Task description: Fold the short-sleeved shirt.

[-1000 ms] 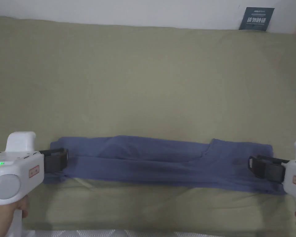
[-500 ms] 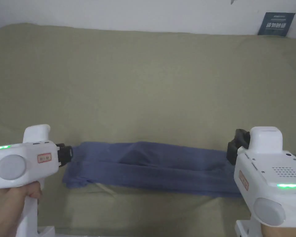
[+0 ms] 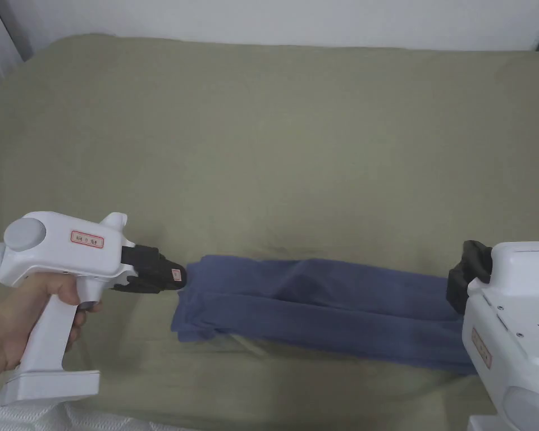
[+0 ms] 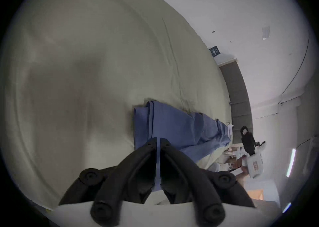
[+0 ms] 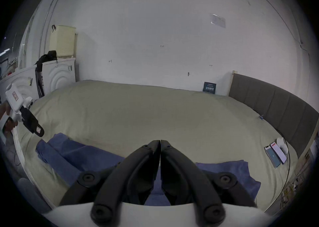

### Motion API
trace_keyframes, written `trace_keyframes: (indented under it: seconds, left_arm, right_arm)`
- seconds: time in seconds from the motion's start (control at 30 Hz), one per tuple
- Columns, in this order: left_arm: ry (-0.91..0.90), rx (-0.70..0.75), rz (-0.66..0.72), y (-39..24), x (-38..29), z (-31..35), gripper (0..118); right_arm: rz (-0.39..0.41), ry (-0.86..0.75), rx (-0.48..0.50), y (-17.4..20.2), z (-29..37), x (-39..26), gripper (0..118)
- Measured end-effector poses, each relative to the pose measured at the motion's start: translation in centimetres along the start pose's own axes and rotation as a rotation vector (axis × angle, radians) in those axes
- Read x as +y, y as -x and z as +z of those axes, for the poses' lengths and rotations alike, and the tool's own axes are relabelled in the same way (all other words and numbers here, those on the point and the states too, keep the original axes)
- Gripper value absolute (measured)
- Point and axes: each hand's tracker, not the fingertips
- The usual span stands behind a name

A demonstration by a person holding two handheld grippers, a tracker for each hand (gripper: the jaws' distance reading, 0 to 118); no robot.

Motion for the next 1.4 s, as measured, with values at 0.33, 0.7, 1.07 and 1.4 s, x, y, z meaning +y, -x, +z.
trace_keyframes:
  seconds: [0.33, 0.7, 1.07, 1.4]
  left_arm:
    - [0.067, -0.134, 0.061, 0.2, -0.8, -2.6, 118]
    - [0.074, -0.190, 0.161, -0.7, -2.2, -6.4, 19]
    - [0.021, -0.163, 0.144, 0.5, -2.2, -1.6, 10]
    - [-0.105, -0.003, 0.090, -0.2, -4.8, 10.1, 10]
  right_arm:
    - [-0.001, 0.029, 0.003, -0.9, -0.7, 0.3, 7]
    - [-0.014, 0.039, -0.012, -2.2, -0.1, 0.4, 7]
    - [-0.015, 0.000, -0.006, -3.1, 1.4, 1.6, 7]
    - [-0.030, -0.031, 0.026, -3.1, 2.4, 2.6, 7]
